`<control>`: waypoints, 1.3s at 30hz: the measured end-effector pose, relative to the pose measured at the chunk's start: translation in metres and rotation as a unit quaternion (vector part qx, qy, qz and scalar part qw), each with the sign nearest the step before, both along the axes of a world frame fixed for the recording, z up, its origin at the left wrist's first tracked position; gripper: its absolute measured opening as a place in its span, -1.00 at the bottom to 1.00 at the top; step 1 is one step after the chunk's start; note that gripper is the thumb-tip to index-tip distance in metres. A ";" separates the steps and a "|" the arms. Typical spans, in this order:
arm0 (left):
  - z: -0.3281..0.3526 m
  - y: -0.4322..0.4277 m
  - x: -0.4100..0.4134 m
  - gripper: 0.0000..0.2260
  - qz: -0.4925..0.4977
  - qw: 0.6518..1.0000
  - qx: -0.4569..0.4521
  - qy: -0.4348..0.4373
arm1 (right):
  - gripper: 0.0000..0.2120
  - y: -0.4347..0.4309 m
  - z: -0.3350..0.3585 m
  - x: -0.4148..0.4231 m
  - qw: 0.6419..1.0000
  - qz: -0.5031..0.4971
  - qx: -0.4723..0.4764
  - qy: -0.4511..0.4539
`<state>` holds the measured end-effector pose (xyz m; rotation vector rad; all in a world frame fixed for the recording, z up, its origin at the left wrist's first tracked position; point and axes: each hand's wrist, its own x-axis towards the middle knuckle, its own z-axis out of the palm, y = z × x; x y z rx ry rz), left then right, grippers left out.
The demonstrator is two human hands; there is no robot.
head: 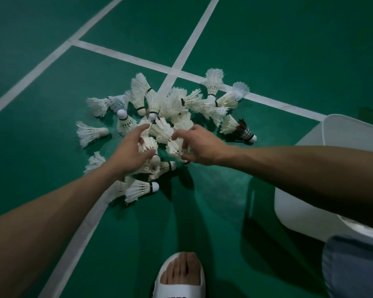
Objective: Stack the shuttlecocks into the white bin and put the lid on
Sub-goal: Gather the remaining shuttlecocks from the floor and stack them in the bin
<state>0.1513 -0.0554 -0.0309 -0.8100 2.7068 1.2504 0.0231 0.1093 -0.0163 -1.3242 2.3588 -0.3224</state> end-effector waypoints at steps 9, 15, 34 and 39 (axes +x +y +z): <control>0.003 0.006 -0.009 -0.44 -0.018 0.997 0.049 -0.063 | -0.56 0.012 0.007 -0.001 0.999 -0.015 -0.023 -0.020; 0.016 0.014 -0.013 -0.51 -0.010 0.995 0.089 -0.033 | -0.62 0.022 0.018 -0.007 0.998 -0.050 -0.040 -0.030; 0.146 0.163 -0.097 -0.38 -0.090 0.963 0.231 0.111 | -0.72 0.217 0.137 -0.050 0.924 -0.306 -0.225 -0.045; 0.169 0.206 -0.110 -0.29 -0.146 0.961 0.191 0.136 | -0.69 0.276 0.161 -0.045 0.889 -0.351 -0.282 -0.088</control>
